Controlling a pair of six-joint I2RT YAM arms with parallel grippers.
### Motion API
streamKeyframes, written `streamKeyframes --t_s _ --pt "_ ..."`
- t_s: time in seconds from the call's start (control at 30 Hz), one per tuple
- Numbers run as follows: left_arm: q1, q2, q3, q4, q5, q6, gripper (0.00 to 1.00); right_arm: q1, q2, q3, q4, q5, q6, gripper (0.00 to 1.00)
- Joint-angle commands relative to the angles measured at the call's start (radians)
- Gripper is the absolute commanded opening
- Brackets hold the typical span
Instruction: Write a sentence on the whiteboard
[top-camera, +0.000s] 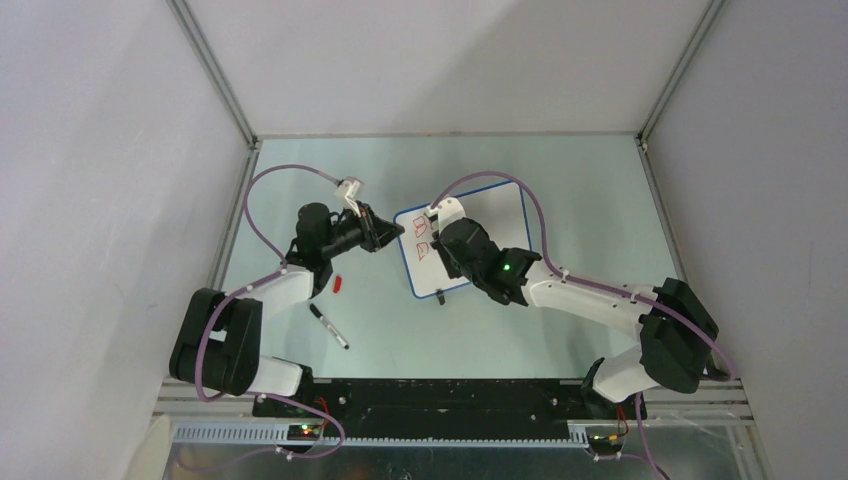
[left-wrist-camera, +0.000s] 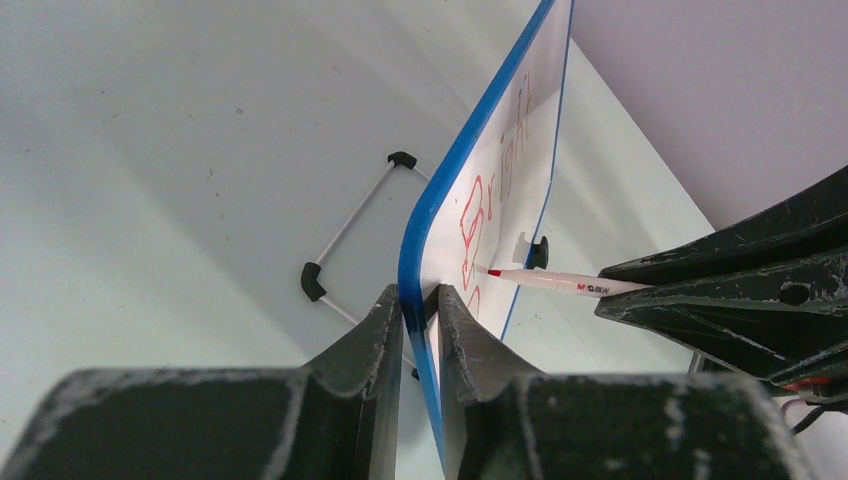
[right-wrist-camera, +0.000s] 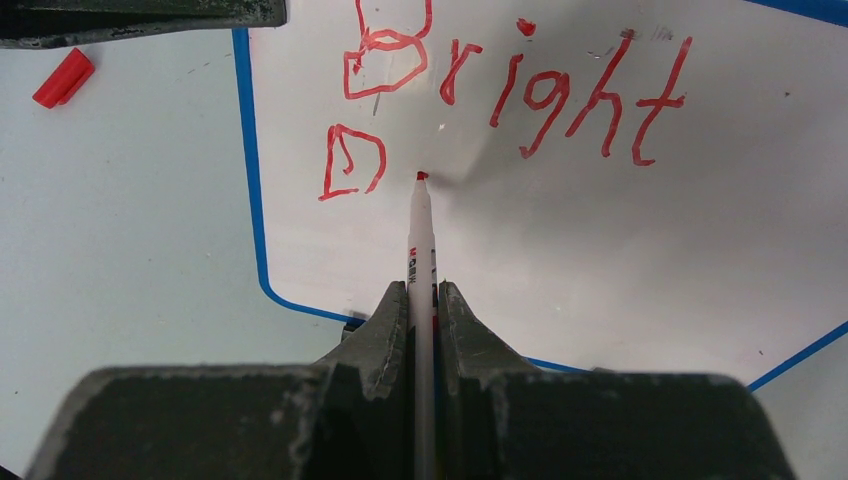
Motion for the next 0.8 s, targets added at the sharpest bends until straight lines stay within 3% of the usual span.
streamKeyframes --t_s 0.0,0.77 --pt "-0.005 -0.015 0.022 -0.02 -0.011 0.041 0.2 -0.004 0.011 0.041 0.015 -0.009 0.009 0.0" --pt "-0.005 -0.016 0.022 -0.026 -0.016 0.044 0.2 0.003 0.017 0.041 -0.037 -0.027 -0.003 0.0"
